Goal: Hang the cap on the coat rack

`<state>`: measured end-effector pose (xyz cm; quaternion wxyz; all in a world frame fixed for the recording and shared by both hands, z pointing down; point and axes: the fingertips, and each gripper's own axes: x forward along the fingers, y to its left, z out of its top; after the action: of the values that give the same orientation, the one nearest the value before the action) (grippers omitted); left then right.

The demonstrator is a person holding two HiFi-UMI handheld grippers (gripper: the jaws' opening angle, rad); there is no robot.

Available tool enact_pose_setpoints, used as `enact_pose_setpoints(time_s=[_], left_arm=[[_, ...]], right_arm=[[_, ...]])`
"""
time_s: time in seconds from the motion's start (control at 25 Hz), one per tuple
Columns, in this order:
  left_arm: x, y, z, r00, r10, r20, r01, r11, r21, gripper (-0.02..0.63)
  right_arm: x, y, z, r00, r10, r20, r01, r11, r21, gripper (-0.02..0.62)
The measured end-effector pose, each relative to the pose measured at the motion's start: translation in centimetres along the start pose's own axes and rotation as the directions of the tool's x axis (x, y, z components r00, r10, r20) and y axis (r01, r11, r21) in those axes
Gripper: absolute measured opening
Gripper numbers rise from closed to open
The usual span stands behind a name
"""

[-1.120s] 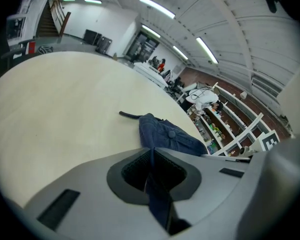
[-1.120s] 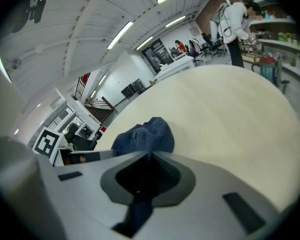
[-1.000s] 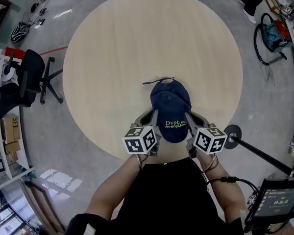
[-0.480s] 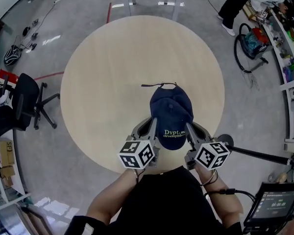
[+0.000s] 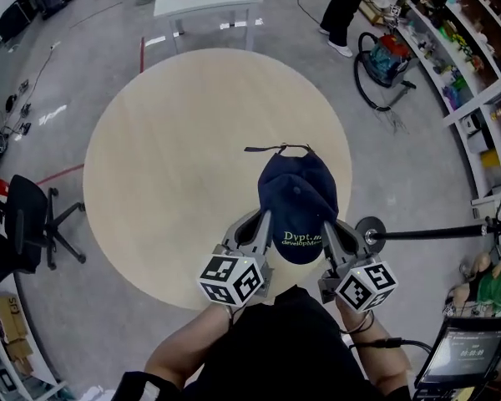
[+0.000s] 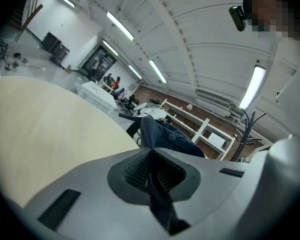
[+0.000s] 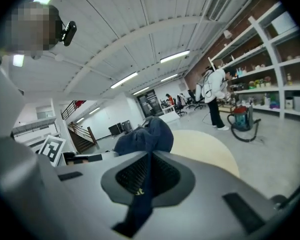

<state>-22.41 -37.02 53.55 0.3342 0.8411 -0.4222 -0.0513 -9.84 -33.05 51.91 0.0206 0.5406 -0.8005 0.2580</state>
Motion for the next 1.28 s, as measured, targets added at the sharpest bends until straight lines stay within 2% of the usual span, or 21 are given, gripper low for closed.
enact_pose_setpoints(time_s=[0.2, 0.36, 0.76, 1.04, 1.28], left_arm=[[0.8, -2.3, -1.8, 0.992, -0.090, -0.083, 0.090, 0.996, -0.006, 0.018], [1.7, -4.8, -2.6, 0.981, -0.148, -0.125, 0.150, 0.989, 0.010, 0.018], [3.4, -15.8, -5.8, 0.953, -0.254, -0.167, 0.273, 0.956, 0.104, 0.018], [3.9, -27.0, -9.1, 0.926, -0.326, -0.189, 0.361, 0.911, 0.197, 0.018], [4.1, -33.8, -11.2, 0.904, -0.384, -0.189, 0.424, 0.861, 0.281, 0.018]], right_arm=[[-3.1, -1.2, -0.8, 0.993, -0.110, 0.030, 0.109, 0.993, 0.047, 0.025], [-5.7, -2.3, -0.6, 0.984, -0.166, 0.068, 0.162, 0.985, 0.066, 0.025], [-15.2, -7.7, 1.1, 0.950, -0.254, 0.184, 0.238, 0.965, 0.106, 0.025], [-25.3, -11.7, 4.1, 0.905, -0.287, 0.313, 0.271, 0.958, 0.096, 0.025], [-31.7, -13.9, 4.9, 0.871, -0.286, 0.399, 0.277, 0.957, 0.082, 0.025]])
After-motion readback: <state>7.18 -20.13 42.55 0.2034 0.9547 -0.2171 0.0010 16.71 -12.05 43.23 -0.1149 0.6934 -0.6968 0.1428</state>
